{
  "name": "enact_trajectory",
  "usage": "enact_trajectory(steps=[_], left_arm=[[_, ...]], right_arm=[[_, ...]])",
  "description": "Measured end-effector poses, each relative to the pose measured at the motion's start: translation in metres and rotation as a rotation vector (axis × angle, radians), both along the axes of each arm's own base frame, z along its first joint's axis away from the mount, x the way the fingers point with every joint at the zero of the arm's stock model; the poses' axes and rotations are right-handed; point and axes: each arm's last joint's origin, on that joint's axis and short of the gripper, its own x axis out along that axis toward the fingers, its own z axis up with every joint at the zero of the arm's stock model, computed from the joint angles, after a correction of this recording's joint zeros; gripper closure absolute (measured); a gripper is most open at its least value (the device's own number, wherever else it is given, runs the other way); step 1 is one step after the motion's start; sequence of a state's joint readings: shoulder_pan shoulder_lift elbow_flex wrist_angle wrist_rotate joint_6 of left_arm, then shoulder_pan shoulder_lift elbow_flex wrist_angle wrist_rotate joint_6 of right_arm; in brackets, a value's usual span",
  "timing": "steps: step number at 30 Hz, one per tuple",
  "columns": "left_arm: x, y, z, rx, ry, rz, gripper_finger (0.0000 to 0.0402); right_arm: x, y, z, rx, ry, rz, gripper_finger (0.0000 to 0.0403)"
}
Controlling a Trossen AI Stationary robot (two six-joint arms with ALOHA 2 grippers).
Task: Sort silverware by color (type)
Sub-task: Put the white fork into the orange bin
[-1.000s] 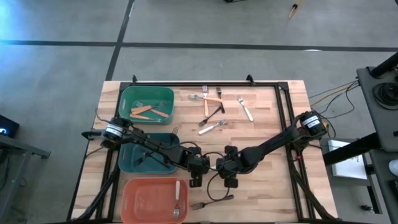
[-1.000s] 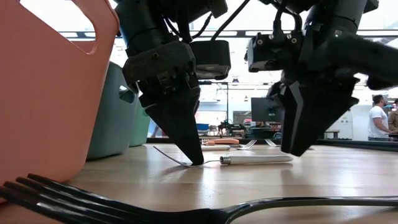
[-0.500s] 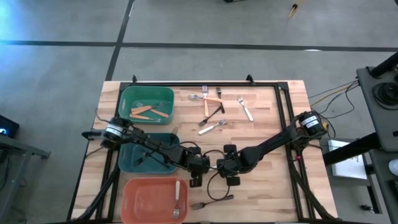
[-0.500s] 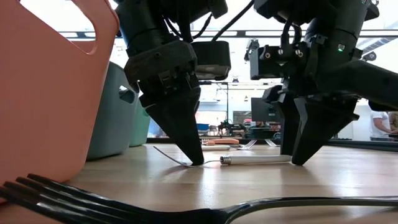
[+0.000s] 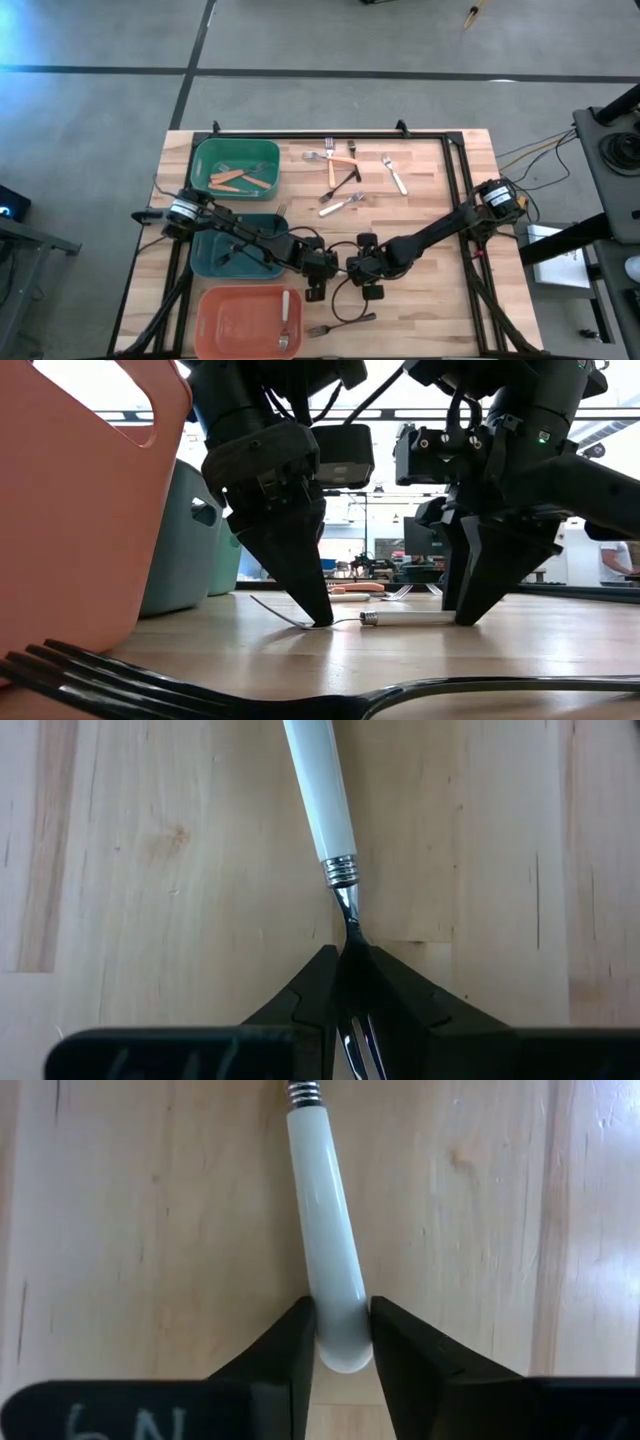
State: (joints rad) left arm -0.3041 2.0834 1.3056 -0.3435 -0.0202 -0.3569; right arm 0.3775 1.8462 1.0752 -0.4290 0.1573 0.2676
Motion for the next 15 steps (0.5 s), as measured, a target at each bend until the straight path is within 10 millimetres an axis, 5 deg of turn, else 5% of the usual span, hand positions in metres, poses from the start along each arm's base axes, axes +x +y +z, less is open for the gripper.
enact_trajectory(steps=[9,15], left_arm=[[0.0040,0.0028,0.0052,-0.024,-0.012,0.023,0.0364],[0.0053,0.0030,0.0079,-0.026,-0.016,0.024,0.0364]], right_arm=[[-0.0007,0.0009,-0.0098,0.041,0.048,-0.019,0.0388],[-0.0013,0.0016,-0.0100,0.062,0.058,-0.025,0.0396]])
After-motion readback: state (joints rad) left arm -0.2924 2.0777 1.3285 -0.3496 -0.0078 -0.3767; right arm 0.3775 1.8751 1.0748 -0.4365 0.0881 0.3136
